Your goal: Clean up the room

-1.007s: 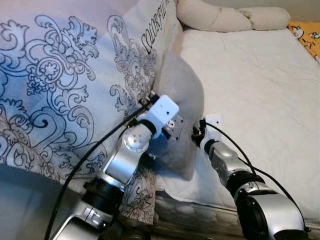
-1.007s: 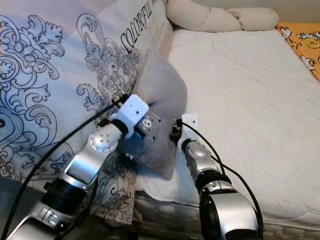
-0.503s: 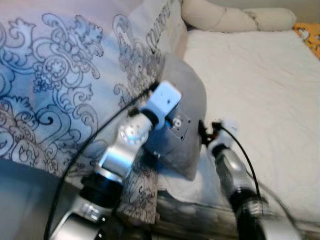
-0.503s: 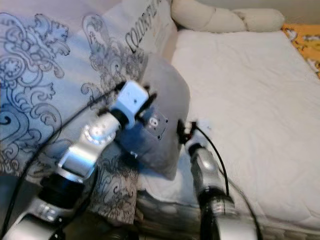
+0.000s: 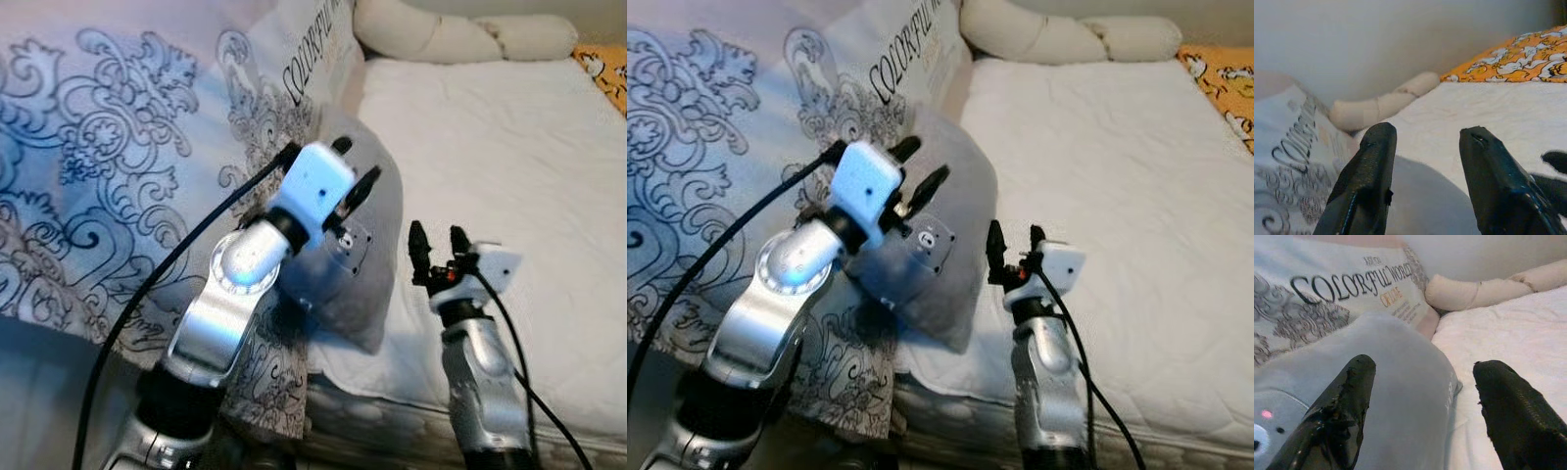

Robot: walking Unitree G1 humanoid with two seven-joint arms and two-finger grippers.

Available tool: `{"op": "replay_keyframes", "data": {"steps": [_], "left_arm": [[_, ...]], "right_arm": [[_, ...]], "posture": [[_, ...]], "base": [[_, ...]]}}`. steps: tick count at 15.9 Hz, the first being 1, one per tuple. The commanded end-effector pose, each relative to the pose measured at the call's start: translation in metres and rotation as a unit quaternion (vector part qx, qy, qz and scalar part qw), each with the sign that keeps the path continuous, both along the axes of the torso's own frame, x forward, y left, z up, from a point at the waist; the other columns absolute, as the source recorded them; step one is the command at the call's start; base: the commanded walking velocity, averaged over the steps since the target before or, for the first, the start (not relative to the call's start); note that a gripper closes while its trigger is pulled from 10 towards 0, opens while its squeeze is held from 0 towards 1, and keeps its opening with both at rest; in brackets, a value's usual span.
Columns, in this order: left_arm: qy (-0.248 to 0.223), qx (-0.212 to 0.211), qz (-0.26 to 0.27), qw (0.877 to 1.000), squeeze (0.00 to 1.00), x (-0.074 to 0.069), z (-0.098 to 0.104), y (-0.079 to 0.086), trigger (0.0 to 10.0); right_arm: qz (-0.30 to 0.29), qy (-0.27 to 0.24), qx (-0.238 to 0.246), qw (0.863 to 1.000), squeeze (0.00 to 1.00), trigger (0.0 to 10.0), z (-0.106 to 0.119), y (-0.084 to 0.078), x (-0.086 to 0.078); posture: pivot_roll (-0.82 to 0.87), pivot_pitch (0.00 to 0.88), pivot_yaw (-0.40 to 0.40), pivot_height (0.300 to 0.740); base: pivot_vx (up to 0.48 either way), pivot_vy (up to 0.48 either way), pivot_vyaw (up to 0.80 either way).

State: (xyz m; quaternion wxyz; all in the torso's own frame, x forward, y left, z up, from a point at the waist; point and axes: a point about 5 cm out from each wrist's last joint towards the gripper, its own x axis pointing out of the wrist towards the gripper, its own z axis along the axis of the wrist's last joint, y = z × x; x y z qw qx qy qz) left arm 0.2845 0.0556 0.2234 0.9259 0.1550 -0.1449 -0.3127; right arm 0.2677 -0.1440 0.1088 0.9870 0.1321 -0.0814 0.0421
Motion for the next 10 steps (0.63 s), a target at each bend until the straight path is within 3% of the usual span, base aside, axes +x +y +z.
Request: {"op": "replay_keyframes", "data": {"steps": [1,7,10], "left_arm": [[0.001,-0.007,0.015,1.0,0.96,-0.003,0.002,0.005,10.0],[0.059,-0.024,0.07,0.995,0.95,-0.023,-0.02,0.028,10.0],[0.094,-0.027,0.124,0.987,0.9,-0.033,-0.036,0.053,10.0]], "right_arm": [[0.014,-0.005,-0.004,1.0,0.0,10.0,0.007,0.007,-0.003],[0.027,0.022,-0.04,0.999,0.0,10.0,0.013,0.007,-0.02],[0.037,0.033,-0.048,0.998,0.0,10.0,0.015,0.005,-0.026]], "posture": [[0.07,0.0,0.057,0.74],[0.07,0.0,0.031,0.74],[0.06,0.0,0.012,0.74]], "base": [[0.0,-0.315,0.0],[0.0,-0.441,0.0],[0.0,-0.454,0.0]]}}
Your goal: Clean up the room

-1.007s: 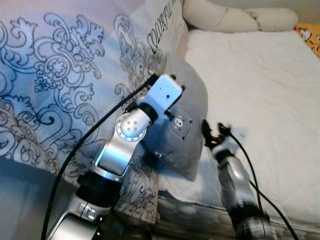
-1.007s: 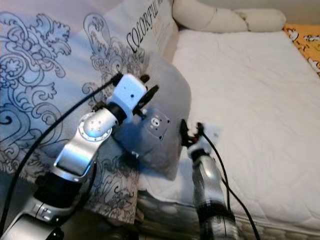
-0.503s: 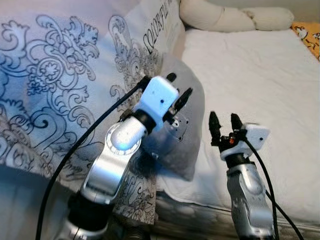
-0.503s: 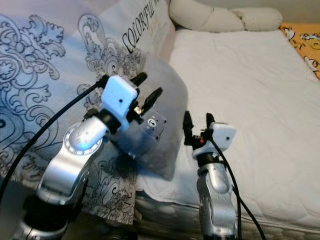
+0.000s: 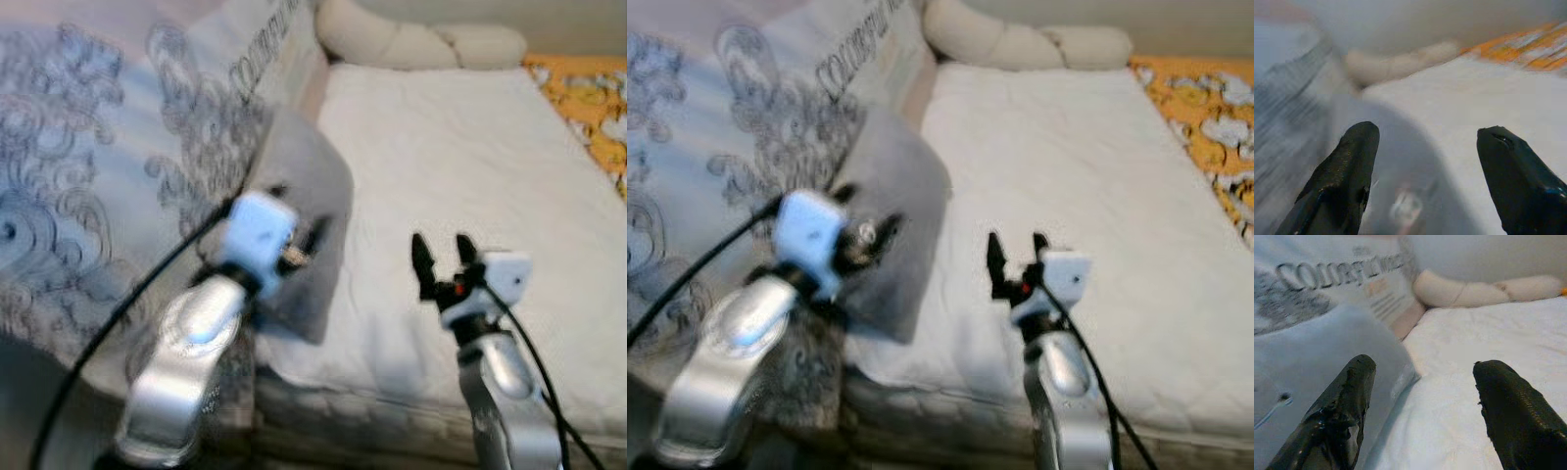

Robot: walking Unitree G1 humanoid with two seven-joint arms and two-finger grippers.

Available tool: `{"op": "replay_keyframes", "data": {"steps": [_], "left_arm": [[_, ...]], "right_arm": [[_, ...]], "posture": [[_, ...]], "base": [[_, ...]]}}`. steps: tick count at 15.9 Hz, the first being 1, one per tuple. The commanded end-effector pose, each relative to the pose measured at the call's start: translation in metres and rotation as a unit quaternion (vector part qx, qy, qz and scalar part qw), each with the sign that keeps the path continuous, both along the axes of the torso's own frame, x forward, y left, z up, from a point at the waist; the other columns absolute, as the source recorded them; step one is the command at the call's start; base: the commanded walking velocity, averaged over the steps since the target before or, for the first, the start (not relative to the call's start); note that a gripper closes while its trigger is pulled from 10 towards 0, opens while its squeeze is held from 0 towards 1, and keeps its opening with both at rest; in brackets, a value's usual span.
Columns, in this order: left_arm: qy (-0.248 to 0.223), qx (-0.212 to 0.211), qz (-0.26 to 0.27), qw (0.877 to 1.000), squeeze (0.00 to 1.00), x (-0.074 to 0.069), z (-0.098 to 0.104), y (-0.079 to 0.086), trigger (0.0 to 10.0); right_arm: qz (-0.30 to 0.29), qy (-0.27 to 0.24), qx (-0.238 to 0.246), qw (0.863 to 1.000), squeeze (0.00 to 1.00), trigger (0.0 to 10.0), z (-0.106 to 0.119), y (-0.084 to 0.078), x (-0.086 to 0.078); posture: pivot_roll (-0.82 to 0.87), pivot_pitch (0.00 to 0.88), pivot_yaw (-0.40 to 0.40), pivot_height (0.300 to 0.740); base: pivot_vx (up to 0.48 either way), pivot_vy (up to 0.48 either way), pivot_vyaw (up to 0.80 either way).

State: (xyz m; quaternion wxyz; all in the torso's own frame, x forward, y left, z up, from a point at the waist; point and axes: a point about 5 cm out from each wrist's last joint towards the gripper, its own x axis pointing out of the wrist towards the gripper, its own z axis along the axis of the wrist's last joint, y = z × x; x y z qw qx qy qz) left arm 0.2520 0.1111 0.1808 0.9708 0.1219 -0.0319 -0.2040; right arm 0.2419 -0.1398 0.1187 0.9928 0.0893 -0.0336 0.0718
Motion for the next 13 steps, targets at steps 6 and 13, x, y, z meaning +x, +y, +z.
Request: {"op": "replay_keyframes", "data": {"steps": [6,13], "left_arm": [[0.062,-0.029,0.087,0.994,0.86,-0.013,-0.032,0.029,10.0],[0.104,-0.043,0.142,0.983,0.85,-0.019,-0.053,0.048,10.0]], "right_arm": [[0.002,0.032,-0.039,0.999,0.0,10.0,-0.003,-0.004,-0.007],[-0.023,0.083,-0.064,0.994,0.0,10.0,-0.012,-0.015,-0.007]], "posture": [[0.04,0.0,0.005,0.74],[0.02,0.0,0.005,0.74]], "base": [[0.0,-0.451,0.0],[0.0,-0.453,0.0]]}}
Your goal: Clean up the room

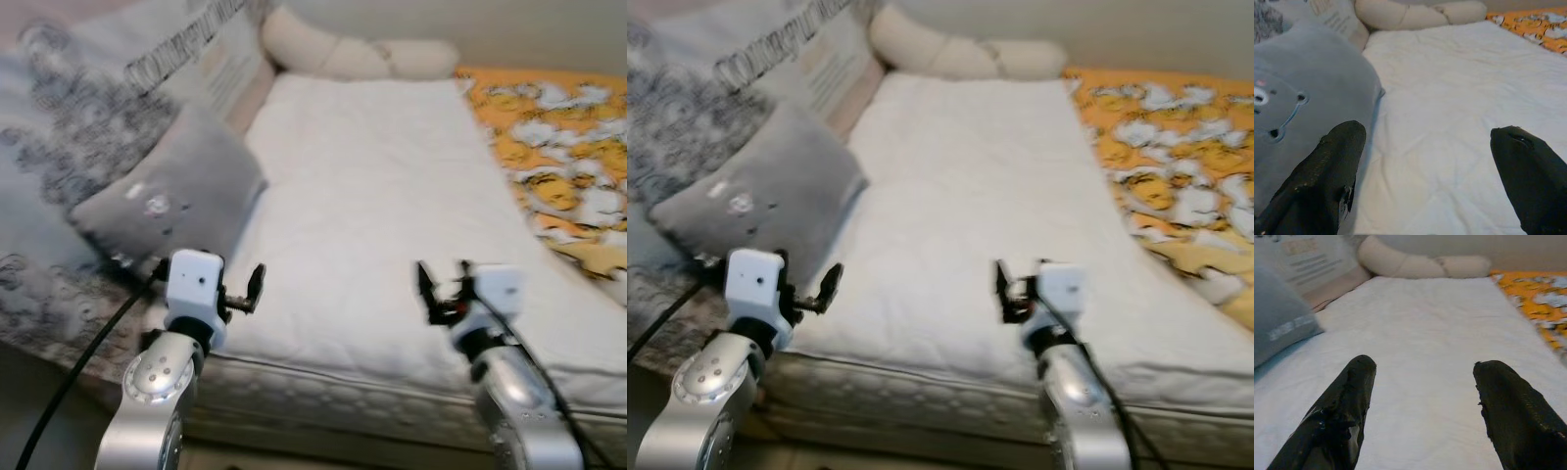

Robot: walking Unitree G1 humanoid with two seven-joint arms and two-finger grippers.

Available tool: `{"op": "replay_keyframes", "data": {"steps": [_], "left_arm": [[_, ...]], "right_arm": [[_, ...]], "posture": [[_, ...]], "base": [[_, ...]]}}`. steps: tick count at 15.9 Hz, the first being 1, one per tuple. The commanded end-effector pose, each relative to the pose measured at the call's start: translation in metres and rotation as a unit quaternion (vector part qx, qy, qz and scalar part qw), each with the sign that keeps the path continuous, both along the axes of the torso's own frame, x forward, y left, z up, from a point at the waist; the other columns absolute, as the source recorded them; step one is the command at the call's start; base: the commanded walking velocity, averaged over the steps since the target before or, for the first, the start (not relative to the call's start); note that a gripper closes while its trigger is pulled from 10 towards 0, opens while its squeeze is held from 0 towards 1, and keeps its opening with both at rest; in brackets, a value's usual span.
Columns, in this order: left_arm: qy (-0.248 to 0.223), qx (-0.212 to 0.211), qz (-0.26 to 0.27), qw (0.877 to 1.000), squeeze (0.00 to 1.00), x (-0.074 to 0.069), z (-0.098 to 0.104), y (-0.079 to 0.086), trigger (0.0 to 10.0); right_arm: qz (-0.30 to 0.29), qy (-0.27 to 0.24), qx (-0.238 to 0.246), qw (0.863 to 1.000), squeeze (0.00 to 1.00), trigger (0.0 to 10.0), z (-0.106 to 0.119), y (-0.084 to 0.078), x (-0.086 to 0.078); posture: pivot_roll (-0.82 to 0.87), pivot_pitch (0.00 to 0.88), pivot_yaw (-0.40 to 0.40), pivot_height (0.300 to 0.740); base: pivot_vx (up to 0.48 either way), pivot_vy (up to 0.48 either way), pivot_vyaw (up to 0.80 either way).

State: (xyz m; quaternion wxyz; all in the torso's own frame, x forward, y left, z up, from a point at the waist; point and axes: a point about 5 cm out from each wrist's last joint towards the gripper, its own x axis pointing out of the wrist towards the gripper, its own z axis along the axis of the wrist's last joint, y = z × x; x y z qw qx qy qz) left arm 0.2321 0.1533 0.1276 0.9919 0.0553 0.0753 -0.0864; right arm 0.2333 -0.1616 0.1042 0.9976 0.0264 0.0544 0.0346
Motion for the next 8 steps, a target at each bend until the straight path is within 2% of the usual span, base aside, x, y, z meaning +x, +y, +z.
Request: {"op": "replay_keyframes", "data": {"steps": [1,8], "left_arm": [[0.001,0.007,0.011,1.0,0.85,0.0011,-0.0006,0.0053,10.0],[-0.003,0.007,0.016,1.0,0.85,0.0047,-0.002,0.0034,10.0]], "right_arm": [[0.009,0.001,0.002,1.0,0.0,10.0,0.0022,0.0069,0.0019],[0.007,0.025,-0.003,1.0,0.0,10.0,-0.0007,0.0023,0.0006]], "posture": [[0.01,0.0,0.006,0.74],[0.0,0.0,0.005,0.74]], "base": [[0.0,-0.454,0.0],[0.0,-0.453,0.0]]}}
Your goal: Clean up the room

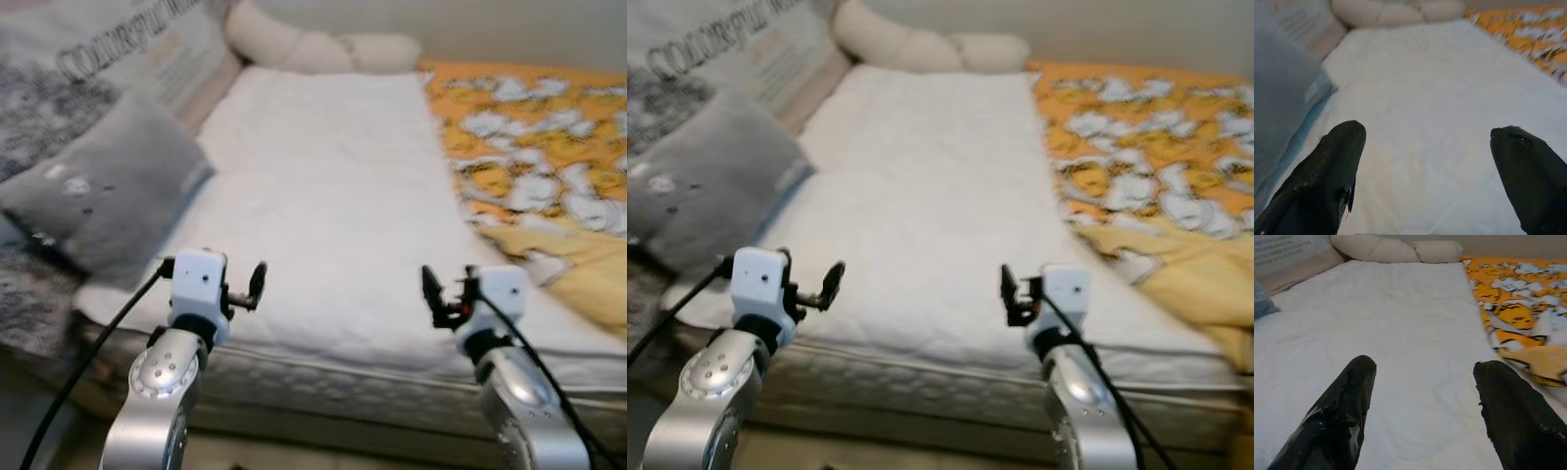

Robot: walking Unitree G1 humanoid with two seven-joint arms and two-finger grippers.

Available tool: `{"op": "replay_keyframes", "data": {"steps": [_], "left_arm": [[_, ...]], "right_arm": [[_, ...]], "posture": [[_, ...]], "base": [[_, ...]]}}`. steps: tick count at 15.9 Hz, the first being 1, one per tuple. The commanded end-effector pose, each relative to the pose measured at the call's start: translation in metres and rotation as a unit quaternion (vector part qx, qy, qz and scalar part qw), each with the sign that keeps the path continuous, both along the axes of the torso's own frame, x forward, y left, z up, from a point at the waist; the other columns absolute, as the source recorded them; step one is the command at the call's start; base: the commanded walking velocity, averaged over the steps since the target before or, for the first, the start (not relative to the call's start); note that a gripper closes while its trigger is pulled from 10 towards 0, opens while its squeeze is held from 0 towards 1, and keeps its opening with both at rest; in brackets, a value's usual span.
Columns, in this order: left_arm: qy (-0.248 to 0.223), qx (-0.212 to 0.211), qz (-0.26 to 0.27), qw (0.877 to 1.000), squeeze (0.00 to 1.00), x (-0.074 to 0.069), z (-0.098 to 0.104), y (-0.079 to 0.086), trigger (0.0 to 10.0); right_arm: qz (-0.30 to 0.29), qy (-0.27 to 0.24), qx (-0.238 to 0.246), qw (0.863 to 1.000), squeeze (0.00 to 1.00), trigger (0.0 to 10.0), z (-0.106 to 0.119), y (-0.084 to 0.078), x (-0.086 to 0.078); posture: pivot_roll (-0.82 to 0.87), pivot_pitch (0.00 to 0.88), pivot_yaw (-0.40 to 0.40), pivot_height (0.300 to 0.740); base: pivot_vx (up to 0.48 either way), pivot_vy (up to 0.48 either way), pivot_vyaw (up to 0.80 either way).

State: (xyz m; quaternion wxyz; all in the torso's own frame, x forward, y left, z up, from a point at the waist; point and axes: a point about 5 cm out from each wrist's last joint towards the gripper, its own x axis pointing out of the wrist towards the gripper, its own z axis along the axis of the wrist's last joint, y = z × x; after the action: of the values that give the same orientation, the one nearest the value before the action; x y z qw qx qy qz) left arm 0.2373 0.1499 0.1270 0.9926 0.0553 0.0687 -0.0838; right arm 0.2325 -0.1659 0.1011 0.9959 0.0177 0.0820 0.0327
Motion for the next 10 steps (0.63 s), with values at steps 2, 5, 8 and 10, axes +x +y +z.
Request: {"op": "replay_keyframes", "data": {"steps": [2,5,8,10], "left_arm": [[0.004,0.008,0.017,1.0,0.85,-0.001,-0.0018,0.0071,10.0],[0.003,0.012,0.018,1.0,0.85,0.0002,-0.0012,0.009,10.0],[0.0,0.018,0.014,1.0,0.85,0.0028,0.001,0.0094,10.0],[-0.003,0.015,0.015,1.0,0.85,0.0034,0.0022,0.0082,10.0]], "right_arm": [[0.014,0.006,-0.001,1.0,0.0,10.0,0.0006,0.0045,0.0009],[0.004,0.012,0.018,1.0,0.0,10.0,-0.0008,0.0013,0.0035],[-0.002,0.003,0.016,1.0,0.0,10.0,0.002,-0.0003,0.0087],[-0.001,0.006,0.016,1.0,0.0,10.0,0.0013,-0.0009,0.0079]], "posture": [[0.01,0.0,-0.004,0.74],[0.01,0.0,0.001,0.74],[0.01,0.0,0.007,0.74],[0.01,0.0,0.001,0.74]], "base": [[0.0,-0.448,0.0],[0.0,-0.451,0.0],[0.0,-0.45,0.0],[0.0,-0.45,0.0]]}}
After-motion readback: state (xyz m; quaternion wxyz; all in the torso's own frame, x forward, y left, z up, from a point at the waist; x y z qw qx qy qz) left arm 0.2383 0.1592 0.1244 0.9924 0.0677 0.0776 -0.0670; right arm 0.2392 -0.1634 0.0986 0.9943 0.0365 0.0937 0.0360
